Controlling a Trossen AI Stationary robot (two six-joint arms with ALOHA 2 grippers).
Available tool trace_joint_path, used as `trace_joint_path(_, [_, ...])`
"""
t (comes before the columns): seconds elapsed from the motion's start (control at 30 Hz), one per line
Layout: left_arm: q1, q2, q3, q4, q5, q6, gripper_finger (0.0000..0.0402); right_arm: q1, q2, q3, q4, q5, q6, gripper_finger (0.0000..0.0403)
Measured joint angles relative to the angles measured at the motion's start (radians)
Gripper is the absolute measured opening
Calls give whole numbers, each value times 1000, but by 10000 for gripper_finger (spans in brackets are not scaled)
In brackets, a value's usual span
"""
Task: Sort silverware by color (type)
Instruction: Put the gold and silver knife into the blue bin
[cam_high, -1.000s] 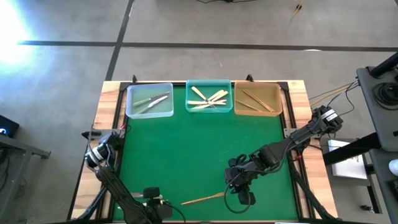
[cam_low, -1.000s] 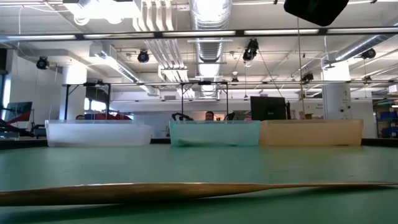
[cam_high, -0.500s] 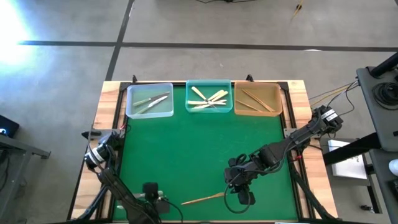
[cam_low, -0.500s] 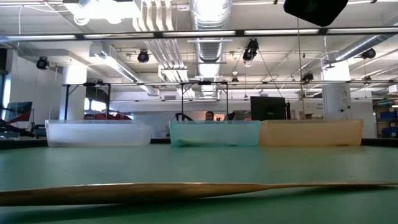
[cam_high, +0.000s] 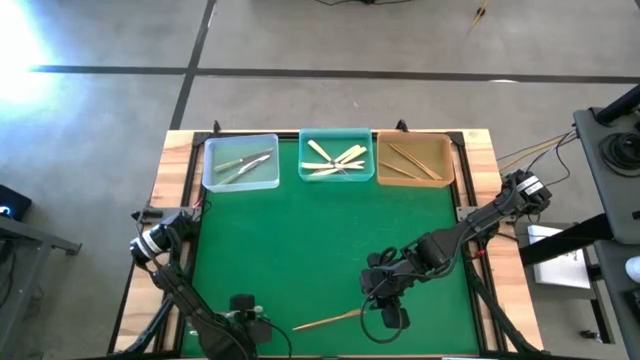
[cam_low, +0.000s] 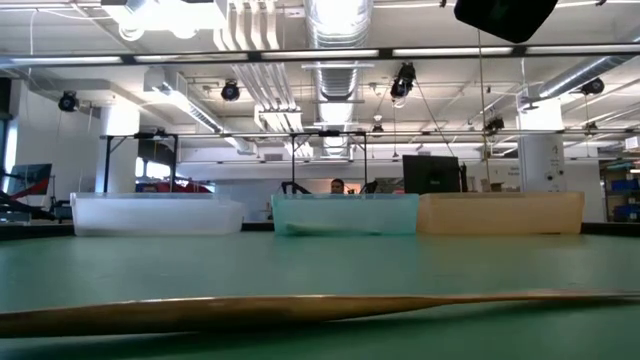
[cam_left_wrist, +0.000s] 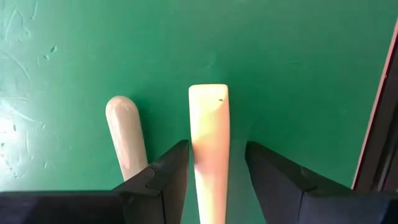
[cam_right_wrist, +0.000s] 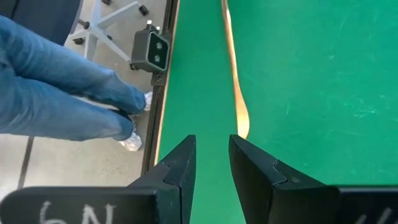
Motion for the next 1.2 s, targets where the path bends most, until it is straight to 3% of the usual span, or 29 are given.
trace_joint_path(0.2, [2,-2,-24,26,-18,-21,139,0,0,0,0,25,0,83])
trace_joint_path(0.47, [1,-2,-26,53,-25,-22,58,0,0,0,0,24,2,77])
trace_joint_path(0.67, [2,-2,-17,37,-19,-57,54,0,0,0,0,24,3,79])
trace_joint_path(0.9, [6,12,120,-95,-15,53,53,0,0,0,0,24,3,75])
trace_joint_path(1.2, [27,9,295,-250,-162,116,53,0,0,0,0,23,3,79])
